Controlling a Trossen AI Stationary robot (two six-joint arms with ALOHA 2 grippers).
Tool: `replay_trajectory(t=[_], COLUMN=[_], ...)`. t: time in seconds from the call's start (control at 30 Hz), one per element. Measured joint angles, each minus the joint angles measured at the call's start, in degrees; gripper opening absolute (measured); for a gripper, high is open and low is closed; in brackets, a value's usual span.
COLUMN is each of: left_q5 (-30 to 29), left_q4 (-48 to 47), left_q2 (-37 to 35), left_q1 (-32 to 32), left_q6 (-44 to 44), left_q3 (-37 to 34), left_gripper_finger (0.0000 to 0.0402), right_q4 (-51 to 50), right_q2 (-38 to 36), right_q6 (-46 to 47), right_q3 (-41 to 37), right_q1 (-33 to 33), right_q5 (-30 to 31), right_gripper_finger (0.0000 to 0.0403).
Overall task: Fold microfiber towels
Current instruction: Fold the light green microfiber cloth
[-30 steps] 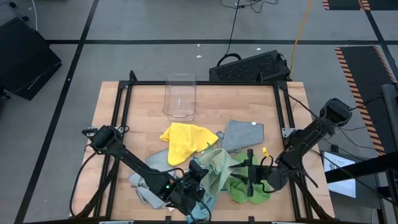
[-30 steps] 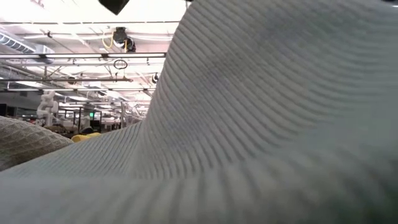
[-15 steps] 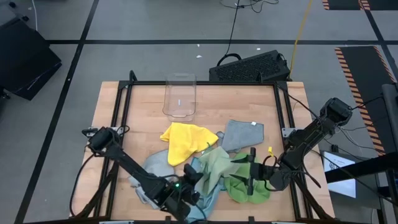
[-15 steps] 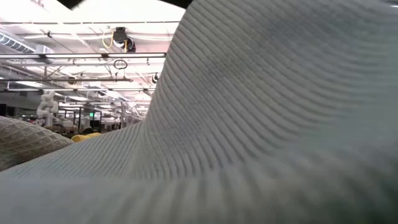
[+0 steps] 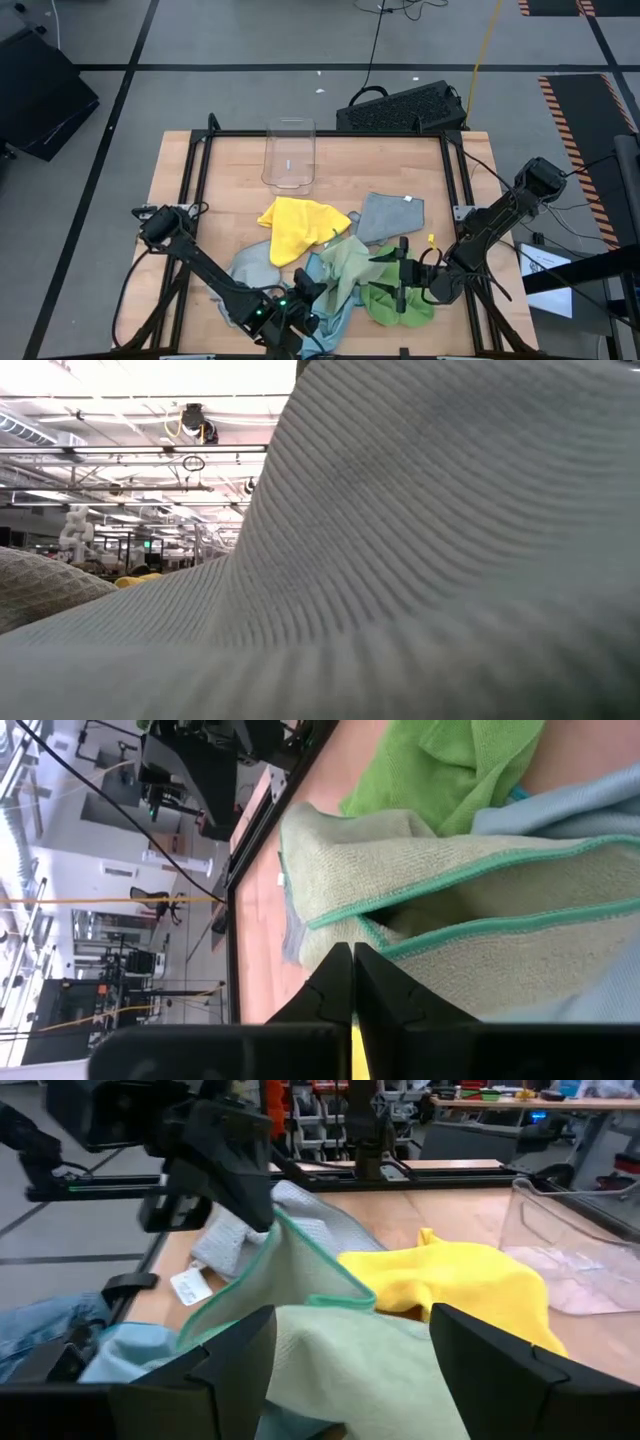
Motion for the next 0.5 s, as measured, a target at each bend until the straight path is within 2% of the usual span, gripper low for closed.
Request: replay_trajectory(t=[0.27,0.5], left_q5=[-0.01,0.01], left_q4=[0.0,-0.02], left_q2=[0.0,0.0], left_q1=[-0.45,-2.42], left_q6=[-0.19,-0.25], left_q3=[0.0,0.0], left_gripper_finger=[0.0004,0.0005], right_q4=[-0.09,0.86], right_q2=[0.0,0.0], right_q6=[-0.03,0.12], right_q3=[-1.63,-4.73], right_q1=[-4.13,-7.3], right_q5=[-0.18,-0.26], right_gripper_finger=[0.0243,0.0248])
